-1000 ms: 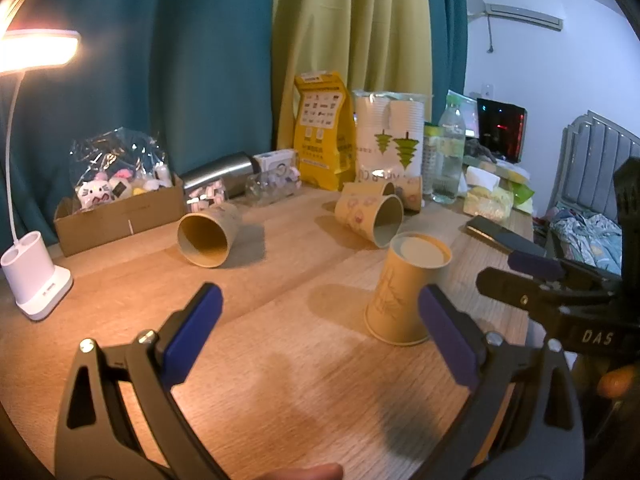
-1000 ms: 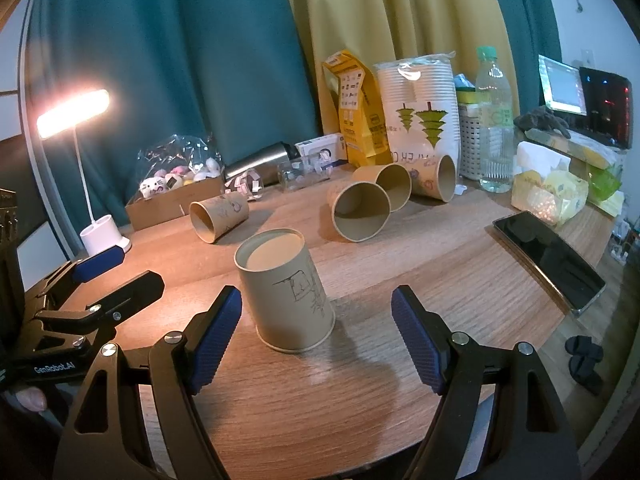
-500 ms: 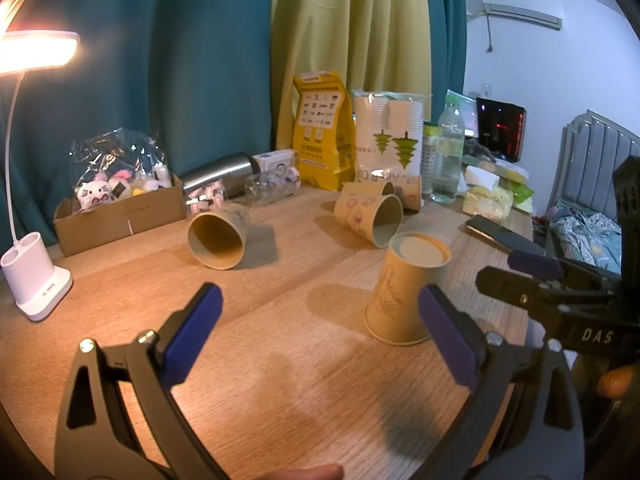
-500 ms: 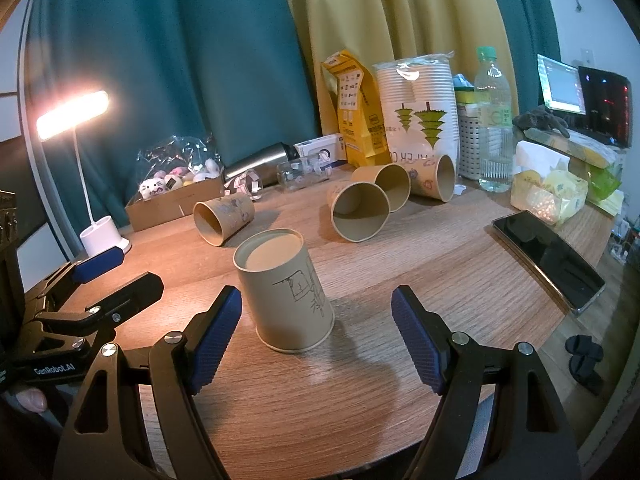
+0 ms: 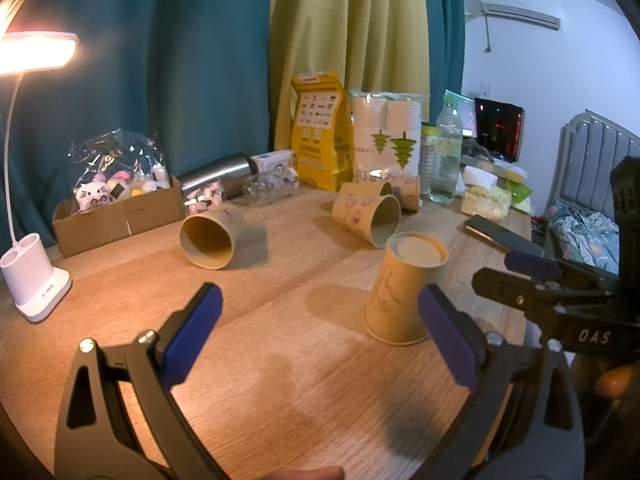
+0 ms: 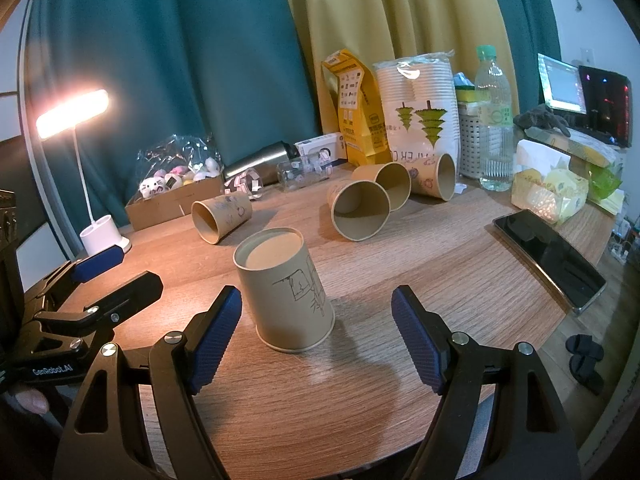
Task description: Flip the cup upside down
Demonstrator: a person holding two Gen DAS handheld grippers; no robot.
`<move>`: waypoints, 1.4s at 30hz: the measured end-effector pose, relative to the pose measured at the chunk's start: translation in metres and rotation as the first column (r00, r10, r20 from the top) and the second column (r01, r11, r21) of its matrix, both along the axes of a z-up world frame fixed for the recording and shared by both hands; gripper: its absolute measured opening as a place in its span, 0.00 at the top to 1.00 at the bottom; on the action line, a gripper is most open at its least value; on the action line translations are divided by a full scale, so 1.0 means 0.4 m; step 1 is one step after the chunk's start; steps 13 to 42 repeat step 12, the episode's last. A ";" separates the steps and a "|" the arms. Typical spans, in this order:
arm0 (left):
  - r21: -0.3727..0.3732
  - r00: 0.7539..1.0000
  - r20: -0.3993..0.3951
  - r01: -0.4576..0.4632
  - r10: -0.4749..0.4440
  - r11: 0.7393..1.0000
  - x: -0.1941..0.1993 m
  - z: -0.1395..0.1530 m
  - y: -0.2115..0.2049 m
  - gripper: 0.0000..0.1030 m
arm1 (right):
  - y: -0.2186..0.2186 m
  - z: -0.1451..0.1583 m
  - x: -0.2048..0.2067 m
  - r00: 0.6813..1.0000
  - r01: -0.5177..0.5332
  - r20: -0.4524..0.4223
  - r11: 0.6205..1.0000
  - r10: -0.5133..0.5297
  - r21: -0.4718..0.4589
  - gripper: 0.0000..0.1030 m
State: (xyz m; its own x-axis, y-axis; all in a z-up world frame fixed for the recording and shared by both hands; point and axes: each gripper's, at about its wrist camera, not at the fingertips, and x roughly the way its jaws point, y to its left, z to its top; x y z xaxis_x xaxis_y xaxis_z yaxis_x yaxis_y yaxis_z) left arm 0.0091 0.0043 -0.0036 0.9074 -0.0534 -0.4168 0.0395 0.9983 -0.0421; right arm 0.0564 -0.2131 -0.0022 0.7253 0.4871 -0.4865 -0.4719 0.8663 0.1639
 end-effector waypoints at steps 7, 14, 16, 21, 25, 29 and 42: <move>0.000 1.000 0.007 0.008 -0.008 1.000 -0.002 0.001 -0.002 0.03 | 0.001 0.000 0.002 1.000 0.002 -0.002 1.000 -0.002 0.001 0.22; 0.008 1.000 0.024 0.002 -0.002 1.000 -0.009 0.006 -0.003 0.03 | 0.016 -0.013 0.006 1.000 -0.016 -0.026 1.000 0.016 0.012 0.22; 0.008 1.000 0.024 0.002 -0.002 1.000 -0.009 0.006 -0.003 0.03 | 0.016 -0.013 0.006 1.000 -0.016 -0.026 1.000 0.016 0.012 0.22; 0.008 1.000 0.024 0.002 -0.002 1.000 -0.009 0.006 -0.003 0.03 | 0.016 -0.013 0.006 1.000 -0.016 -0.026 1.000 0.016 0.012 0.22; 0.008 1.000 0.024 0.002 -0.002 1.000 -0.009 0.006 -0.003 0.03 | 0.016 -0.013 0.006 1.000 -0.016 -0.026 1.000 0.016 0.012 0.22; 0.008 1.000 0.024 0.002 -0.002 1.000 -0.009 0.006 -0.003 0.03 | 0.016 -0.013 0.006 1.000 -0.016 -0.026 1.000 0.016 0.012 0.22; 0.008 1.000 0.024 0.002 -0.002 1.000 -0.009 0.006 -0.003 0.03 | 0.016 -0.013 0.006 1.000 -0.016 -0.026 1.000 0.016 0.012 0.22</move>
